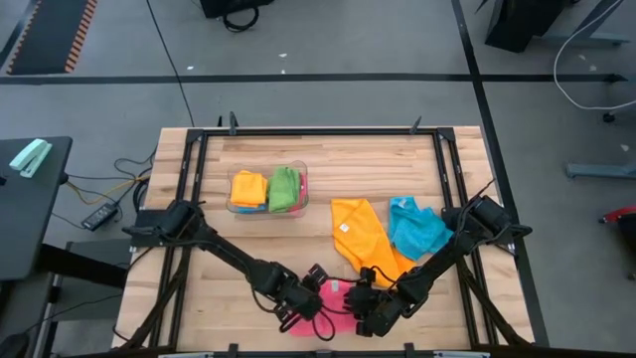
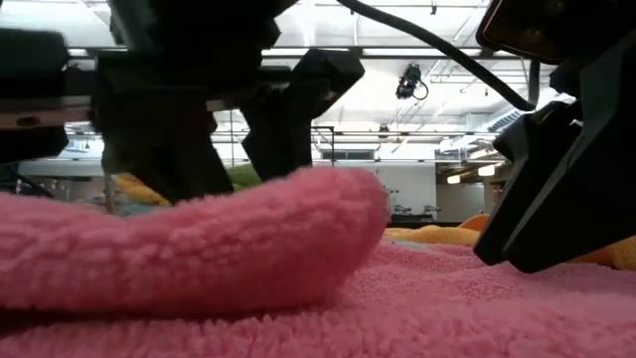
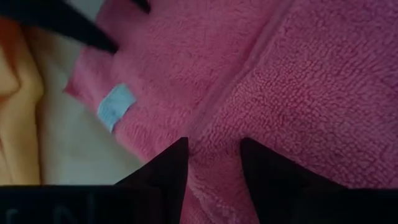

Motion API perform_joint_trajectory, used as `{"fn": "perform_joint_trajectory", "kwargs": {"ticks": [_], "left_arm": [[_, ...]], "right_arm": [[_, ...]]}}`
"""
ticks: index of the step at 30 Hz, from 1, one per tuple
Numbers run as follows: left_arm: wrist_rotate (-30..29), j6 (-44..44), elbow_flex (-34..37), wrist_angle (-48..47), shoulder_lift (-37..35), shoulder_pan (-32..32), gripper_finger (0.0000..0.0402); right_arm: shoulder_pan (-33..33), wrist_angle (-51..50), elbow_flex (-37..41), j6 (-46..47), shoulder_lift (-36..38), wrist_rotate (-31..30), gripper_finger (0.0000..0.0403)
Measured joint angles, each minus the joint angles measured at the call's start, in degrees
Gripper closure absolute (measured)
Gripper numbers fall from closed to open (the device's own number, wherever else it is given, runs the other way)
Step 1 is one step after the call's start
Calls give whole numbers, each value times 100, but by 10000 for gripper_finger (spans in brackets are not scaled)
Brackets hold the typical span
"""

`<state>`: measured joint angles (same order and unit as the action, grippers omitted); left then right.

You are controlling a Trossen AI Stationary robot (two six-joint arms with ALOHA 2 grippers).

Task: Fold microfiber towels
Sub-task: Fold the pink microfiber towel

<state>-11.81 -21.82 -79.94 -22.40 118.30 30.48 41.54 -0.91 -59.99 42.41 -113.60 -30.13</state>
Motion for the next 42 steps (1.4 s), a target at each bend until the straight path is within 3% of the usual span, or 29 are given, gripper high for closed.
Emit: {"fn": "perform_joint_trajectory", "kwargs": {"ticks": [4,10,22,29,34,42], "left_arm": [[5,-298,117,549,0,67,249],[9,-289,130,639,0,95,252],[-103,-622,-455,-1082,-485,465,253],[-213,-1098,-206,-1310,-428,944,188],[-1072,-1562,-20,-1062,-376,1152,133],[-1259,-1831,200,-726,-93,1226,126]], "right_arm": [[0,0,0,-26,0,0,238],[0,0,0,-19,0,0,238],[0,-27,-33,-61,13,0,238],[0,-28,-33,-63,13,-4,238],[0,-24,-33,-63,13,-22,238],[-15,-5,-33,-63,15,-24,238]]}}
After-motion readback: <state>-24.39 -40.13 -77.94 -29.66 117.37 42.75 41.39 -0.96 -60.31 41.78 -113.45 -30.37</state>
